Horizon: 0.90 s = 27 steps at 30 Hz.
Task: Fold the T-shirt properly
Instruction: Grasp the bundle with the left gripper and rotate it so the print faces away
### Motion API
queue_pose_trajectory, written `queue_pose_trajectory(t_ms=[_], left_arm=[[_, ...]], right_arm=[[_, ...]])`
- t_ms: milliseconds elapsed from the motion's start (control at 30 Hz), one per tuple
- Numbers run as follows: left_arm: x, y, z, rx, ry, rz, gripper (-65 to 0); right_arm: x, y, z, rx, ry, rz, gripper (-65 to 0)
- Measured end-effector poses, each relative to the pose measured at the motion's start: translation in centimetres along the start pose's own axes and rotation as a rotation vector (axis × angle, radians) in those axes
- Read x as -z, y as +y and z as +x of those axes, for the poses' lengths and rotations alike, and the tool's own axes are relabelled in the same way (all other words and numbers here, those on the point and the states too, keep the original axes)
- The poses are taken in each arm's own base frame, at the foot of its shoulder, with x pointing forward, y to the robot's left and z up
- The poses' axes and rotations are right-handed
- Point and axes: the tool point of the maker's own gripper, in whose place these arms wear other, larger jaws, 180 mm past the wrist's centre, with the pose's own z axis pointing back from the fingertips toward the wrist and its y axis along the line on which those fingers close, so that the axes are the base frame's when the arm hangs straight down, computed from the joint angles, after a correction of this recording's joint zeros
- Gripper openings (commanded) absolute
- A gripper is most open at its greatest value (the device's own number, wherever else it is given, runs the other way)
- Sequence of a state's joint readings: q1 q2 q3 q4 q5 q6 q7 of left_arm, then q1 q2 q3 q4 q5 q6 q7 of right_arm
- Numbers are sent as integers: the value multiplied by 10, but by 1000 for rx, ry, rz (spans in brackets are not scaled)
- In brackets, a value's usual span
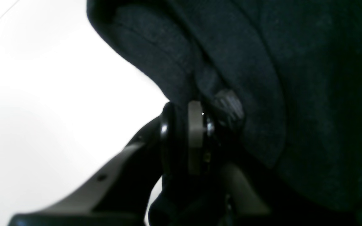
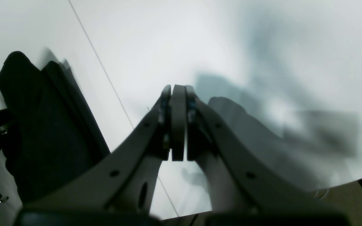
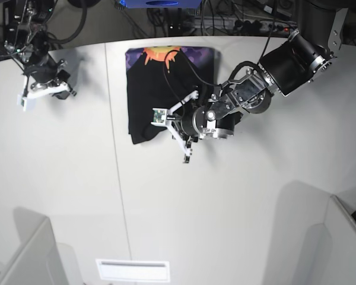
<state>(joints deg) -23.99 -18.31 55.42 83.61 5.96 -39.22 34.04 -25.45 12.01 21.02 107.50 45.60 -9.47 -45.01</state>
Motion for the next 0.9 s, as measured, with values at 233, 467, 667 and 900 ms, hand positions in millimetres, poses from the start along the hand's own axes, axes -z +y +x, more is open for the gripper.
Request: queue_pose_trajectory(t_ms=[233, 467, 667, 900], left_arm=[[-1, -1, -2, -2, 4, 0, -650], [-2, -2, -7, -8, 17, -2, -650], [-3, -1, -7, -6, 18, 0, -650], [-3, 0, -7, -4, 19, 2, -650]], right_arm=[[0, 0, 0, 0, 0, 0, -650], [0, 1, 1, -1, -3, 1, -650], [0, 1, 1, -1, -3, 1, -650], [0, 0, 1, -2, -3, 0, -650]])
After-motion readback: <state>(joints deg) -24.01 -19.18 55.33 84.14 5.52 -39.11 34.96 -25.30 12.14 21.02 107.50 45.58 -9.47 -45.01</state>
